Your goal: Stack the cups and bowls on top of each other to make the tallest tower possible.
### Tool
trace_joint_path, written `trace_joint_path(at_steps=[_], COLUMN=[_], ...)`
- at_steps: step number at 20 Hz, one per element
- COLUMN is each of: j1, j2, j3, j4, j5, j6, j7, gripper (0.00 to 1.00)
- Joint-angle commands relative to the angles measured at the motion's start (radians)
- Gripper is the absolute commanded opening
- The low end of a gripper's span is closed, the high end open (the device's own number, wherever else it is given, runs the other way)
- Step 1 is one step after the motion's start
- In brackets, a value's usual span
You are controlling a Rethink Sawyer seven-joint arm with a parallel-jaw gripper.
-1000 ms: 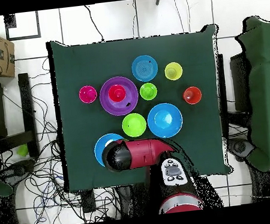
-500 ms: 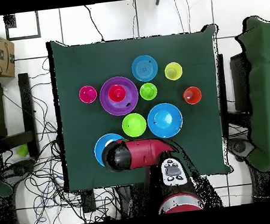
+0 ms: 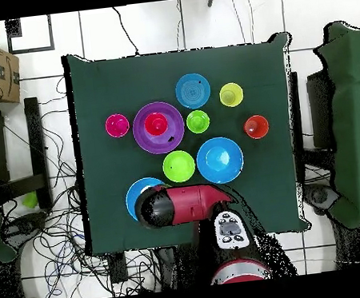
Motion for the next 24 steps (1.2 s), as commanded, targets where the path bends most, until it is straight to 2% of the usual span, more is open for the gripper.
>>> trace_joint_path(at_steps=[1,9,24], j1=[0.023,0.018,0.045], j2=[0.011,-0.033,-0.035], j3=[0.055,0.065,0.056], j4=[0.009,0.030,0.004], j5=[-0.044,-0.029,-0.013], j6=[-0.026,0.017,0.045], j7=[0.065,0.060,0.074], gripper=[1.00,1.00,1.00])
